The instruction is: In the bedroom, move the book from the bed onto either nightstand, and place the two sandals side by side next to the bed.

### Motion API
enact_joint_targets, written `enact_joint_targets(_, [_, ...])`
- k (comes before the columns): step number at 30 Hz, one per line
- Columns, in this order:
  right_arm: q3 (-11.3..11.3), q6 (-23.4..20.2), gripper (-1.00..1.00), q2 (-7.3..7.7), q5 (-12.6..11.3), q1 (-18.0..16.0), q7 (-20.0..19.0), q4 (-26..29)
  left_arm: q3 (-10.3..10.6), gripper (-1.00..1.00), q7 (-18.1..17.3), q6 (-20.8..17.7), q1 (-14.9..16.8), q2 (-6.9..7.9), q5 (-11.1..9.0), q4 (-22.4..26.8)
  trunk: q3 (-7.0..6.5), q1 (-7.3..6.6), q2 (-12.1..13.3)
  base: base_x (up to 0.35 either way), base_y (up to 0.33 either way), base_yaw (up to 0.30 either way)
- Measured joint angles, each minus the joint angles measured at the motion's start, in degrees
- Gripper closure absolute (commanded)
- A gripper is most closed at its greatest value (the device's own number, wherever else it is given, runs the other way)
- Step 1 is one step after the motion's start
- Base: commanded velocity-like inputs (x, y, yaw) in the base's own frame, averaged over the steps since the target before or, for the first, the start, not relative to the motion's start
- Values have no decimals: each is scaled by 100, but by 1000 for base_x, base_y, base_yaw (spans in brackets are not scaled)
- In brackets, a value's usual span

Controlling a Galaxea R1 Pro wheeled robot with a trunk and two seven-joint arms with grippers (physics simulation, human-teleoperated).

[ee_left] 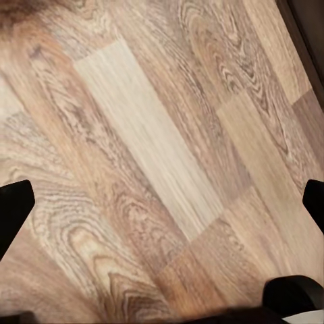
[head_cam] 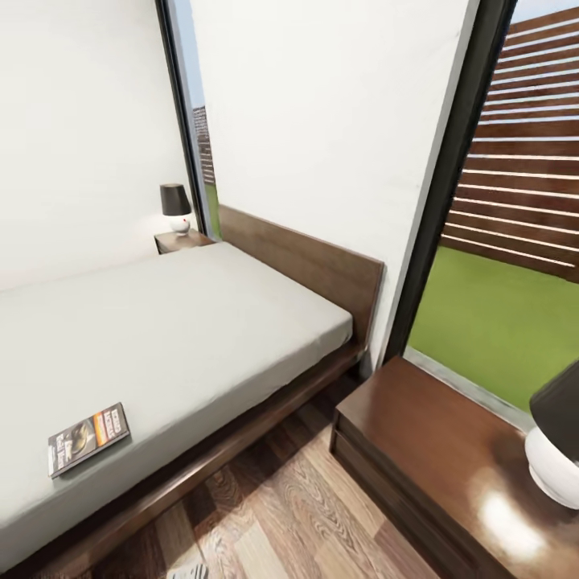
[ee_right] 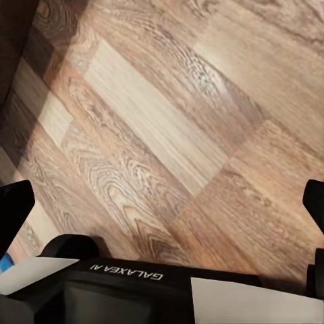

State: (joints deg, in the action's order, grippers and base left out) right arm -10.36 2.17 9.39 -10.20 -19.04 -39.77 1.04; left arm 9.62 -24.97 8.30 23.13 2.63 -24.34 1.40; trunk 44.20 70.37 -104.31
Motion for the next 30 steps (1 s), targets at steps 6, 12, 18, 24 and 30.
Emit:
enact_joint_targets(6, [0,0,-100,0,0,0,0,0,0,-100,0,0,-4,0,0,-1,19,0,0,83,-90,271])
enact_joint_targets(12, [1,0,-100,0,0,1,0,0,1,-100,0,-1,-6,-3,0,0,38,0,0,83,-90,271])
enact_joint_targets(18, [1,0,-100,0,0,2,0,0,3,-100,0,2,-6,-4,0,0,57,0,0,82,-89,271])
enact_joint_targets(24, [-1,0,-100,0,0,1,0,0,1,-100,0,0,-5,-3,0,1,76,0,0,66,-83,271])
enact_joint_targets(30, [0,0,-100,0,0,1,0,0,2,-100,0,0,-4,-1,0,1,95,1,0,13,-30,271])
